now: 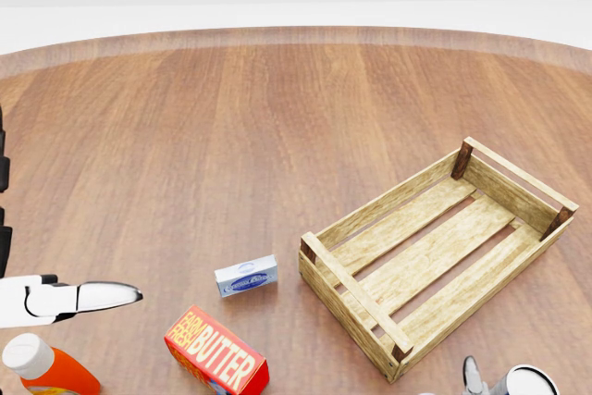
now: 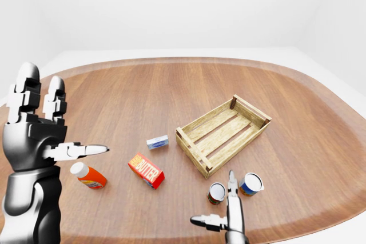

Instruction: Pick up the tomato sauce, and put it in the wooden tray.

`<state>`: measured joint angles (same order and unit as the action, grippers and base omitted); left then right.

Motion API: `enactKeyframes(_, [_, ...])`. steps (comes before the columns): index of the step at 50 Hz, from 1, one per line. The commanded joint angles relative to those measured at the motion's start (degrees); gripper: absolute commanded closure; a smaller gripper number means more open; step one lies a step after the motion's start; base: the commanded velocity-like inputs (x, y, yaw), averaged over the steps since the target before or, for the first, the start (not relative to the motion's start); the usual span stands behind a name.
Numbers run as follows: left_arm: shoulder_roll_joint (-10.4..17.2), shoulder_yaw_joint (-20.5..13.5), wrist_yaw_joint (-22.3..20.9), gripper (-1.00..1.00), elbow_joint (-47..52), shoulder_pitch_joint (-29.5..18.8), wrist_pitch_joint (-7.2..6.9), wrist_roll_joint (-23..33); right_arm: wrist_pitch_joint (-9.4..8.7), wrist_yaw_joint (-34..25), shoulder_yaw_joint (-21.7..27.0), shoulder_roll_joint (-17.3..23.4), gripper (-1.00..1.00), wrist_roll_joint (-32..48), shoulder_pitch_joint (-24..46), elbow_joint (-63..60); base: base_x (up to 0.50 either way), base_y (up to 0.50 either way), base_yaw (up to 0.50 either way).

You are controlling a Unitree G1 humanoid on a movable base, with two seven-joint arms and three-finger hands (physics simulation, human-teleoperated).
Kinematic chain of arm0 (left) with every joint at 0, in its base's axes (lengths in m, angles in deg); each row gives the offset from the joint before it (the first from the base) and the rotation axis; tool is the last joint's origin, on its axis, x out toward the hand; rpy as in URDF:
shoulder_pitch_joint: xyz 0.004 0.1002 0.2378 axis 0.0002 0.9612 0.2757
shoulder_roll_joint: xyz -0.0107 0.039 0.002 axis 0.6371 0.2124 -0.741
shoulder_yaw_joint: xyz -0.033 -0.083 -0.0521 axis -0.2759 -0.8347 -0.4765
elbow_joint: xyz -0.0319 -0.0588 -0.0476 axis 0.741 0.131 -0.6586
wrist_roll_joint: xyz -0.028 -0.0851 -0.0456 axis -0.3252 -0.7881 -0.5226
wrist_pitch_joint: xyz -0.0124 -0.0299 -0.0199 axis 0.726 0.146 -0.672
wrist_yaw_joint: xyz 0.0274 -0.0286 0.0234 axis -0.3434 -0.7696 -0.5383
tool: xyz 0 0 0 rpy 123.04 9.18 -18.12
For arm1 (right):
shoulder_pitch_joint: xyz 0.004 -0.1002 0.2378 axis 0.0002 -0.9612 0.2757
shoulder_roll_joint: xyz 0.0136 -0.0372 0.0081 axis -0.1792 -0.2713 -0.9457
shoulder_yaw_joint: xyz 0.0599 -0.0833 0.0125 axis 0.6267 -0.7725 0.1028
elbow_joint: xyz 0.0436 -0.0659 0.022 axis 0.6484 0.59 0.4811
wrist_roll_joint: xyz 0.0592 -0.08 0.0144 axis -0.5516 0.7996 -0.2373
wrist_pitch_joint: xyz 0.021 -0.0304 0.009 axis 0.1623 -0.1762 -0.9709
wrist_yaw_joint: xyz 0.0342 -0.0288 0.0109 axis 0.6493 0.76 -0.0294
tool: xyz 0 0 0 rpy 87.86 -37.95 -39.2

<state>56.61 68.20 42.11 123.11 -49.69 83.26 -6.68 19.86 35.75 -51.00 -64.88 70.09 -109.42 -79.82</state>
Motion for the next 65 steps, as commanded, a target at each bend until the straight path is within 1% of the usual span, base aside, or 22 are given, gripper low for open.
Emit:
enactKeyframes(1, [0.1,0.1,0.1,-1.0,-0.3,-0.1,0.0,-0.1,0.0,-0.4,1.3,-0.5,-1.0,0.4,2.1,3.5,0.0,0.0,0.0])
enactKeyframes(15, [0.1,-0.2,0.2,-1.0,0.2,-0.1,0.0,-0.3,0.0,-0.9,2.7,-1.1,-1.0,0.9,2.5,6.5,0.0,0.0,0.0])
enactKeyframes(20, [0.1,-0.2,0.1,-1.0,0.0,-0.1,0.0,-0.3,0.0,-0.8,3.3,-1.1,-1.0,1.0,3.7,9.1,0.0,0.0,0.0])
enactKeyframes(34, [0.3,-0.5,0.1,-1.0,0.2,-0.3,0.0,-0.6,0.0,-0.7,3.3,-1.5,-1.0,1.6,3.9,8.3,0.0,0.0,0.0])
enactKeyframes(48, [0.1,0.0,0.1,-1.0,-0.1,0.0,0.0,-0.3,0.0,-0.8,3.1,-1.7,-1.0,1.5,4.2,6.5,0.0,0.0,0.0])
enactKeyframes(65, [0.1,-0.1,0.2,-1.0,0.4,-0.1,0.0,-0.4,0.0,-0.7,3.3,-1.5,-1.0,1.2,4.3,7.5,0.0,0.0,0.0])
